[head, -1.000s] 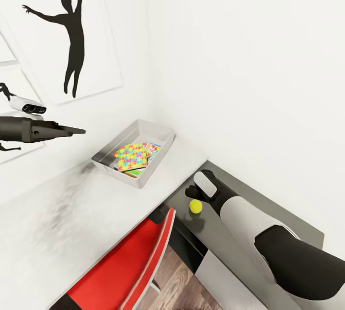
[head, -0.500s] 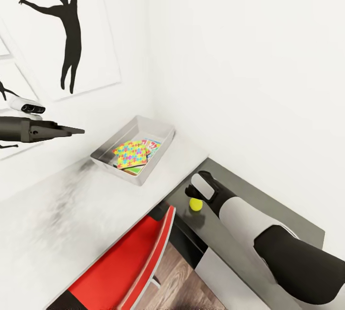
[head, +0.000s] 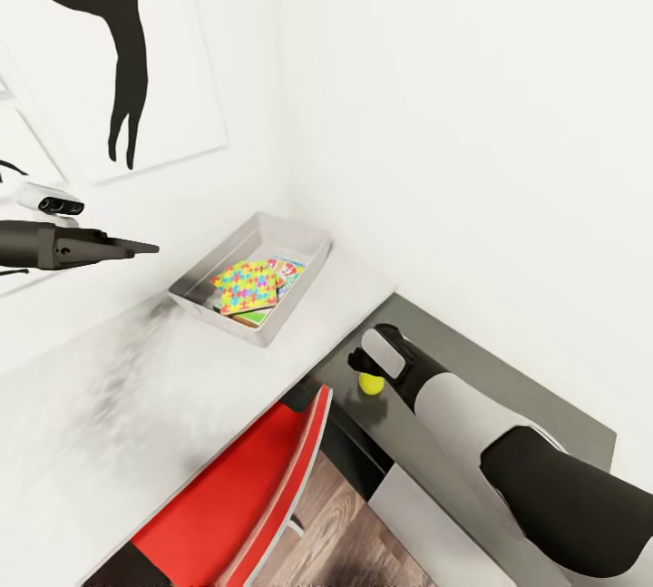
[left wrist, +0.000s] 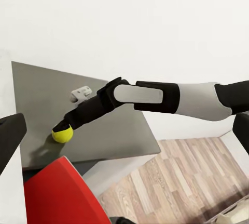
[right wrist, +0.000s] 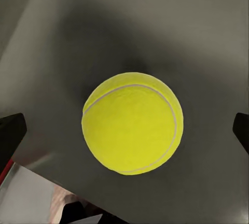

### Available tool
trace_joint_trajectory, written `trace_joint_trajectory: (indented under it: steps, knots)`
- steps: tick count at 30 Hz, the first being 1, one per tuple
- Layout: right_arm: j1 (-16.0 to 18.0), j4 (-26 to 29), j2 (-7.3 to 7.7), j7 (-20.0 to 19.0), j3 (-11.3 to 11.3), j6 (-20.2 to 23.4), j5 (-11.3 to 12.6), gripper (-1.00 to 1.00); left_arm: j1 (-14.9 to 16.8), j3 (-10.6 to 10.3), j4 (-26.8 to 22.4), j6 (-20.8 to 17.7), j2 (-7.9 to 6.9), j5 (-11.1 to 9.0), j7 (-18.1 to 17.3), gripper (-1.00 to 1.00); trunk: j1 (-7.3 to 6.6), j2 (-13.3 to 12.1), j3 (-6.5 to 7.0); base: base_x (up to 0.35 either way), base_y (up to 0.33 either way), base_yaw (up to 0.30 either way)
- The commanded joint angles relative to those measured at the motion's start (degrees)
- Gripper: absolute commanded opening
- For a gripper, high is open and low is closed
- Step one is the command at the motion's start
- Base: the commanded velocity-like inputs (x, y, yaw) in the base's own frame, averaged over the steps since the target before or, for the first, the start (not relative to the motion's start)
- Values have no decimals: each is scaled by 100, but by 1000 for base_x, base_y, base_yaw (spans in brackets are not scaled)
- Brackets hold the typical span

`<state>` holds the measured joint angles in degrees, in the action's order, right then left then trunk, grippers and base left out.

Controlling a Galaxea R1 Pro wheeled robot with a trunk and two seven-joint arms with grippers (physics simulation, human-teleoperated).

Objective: Put all the toys in the child's room - the three board games (two on the bed and one on the table), the two jigsaw puzzles on the table, and the tennis ball on the table - inside the toy box on the table in the child's room.

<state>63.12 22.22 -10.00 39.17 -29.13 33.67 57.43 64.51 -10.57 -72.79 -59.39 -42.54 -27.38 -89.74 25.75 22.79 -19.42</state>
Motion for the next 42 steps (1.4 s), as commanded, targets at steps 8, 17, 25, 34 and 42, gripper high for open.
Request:
trace_joint_trajectory:
  steps: [8, 17, 25, 34, 42]
  knots:
    - [8, 2, 0, 29, -24, 22, 23, 100, 9, -16, 2, -61, -8, -4, -26, 100, 3, 12, -82, 0, 0, 0]
    - [8, 2, 0, 29, -23, 17, 23, 100, 9, -16, 2, -61, -16, -4, -26, 100, 3, 12, -97, 0, 0, 0]
    - [5, -5, 0, 29, -23, 22, 23, 100, 9, -16, 2, -61, -17, -4, -26, 100, 3, 12, -122, 0, 0, 0]
    - [4, -7, 0, 29, -23, 24, 23, 100, 9, -12, 2, -61, -17, -4, -26, 100, 3, 12, -195, 0, 0, 0]
    - [-23, -7, 0, 29, -23, 24, 23, 100, 9, -15, 2, -61, -17, -4, -26, 100, 3, 12, -236, 0, 0, 0]
